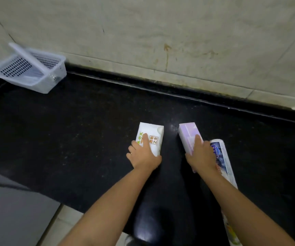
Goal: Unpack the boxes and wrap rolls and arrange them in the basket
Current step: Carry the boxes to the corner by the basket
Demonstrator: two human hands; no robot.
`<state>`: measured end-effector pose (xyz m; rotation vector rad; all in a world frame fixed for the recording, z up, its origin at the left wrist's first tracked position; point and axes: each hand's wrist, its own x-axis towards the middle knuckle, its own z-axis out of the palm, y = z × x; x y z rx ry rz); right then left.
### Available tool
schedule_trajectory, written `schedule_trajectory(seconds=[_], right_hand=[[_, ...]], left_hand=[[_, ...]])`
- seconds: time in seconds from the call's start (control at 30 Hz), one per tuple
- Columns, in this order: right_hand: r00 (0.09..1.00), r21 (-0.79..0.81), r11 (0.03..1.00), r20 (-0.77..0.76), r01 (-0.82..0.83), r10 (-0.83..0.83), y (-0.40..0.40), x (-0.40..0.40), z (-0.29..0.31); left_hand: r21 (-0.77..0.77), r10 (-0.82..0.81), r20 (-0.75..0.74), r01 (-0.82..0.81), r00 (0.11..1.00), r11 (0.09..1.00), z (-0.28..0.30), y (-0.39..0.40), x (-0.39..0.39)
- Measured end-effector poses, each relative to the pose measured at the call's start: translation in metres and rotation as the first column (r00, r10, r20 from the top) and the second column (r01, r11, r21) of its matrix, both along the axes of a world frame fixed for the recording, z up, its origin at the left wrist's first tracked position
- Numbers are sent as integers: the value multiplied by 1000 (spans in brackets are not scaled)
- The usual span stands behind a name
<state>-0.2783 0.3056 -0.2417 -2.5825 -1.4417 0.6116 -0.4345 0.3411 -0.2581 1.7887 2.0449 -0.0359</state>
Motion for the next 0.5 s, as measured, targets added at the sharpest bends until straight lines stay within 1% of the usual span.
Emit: schedule_trajectory(seconds=[0.1, 0.23, 0.37, 0.43, 0.5], right_hand=[[1000, 47, 999, -8, -7, 7, 2, -8, 3], [992, 134, 987, -66, -94, 103, 27, -51, 18], [962, 172, 960, -123, -221, 244, 68, -139, 30], [935, 177, 938, -141, -299, 324, 83, -195, 31], [904, 185, 905, -128, -383, 409, 96, -254, 31]], left_hand=[[35, 16, 67, -18, 998, 999, 1, 7, -15], [130, 74, 106, -88, 992, 988, 12, 23, -62], [204, 209, 162, -240, 964, 949, 28, 42, -151], [227, 280, 166, -313, 946, 922, 35, 48, -209], [243, 345, 152, -373, 926, 895, 40, 49, -273]])
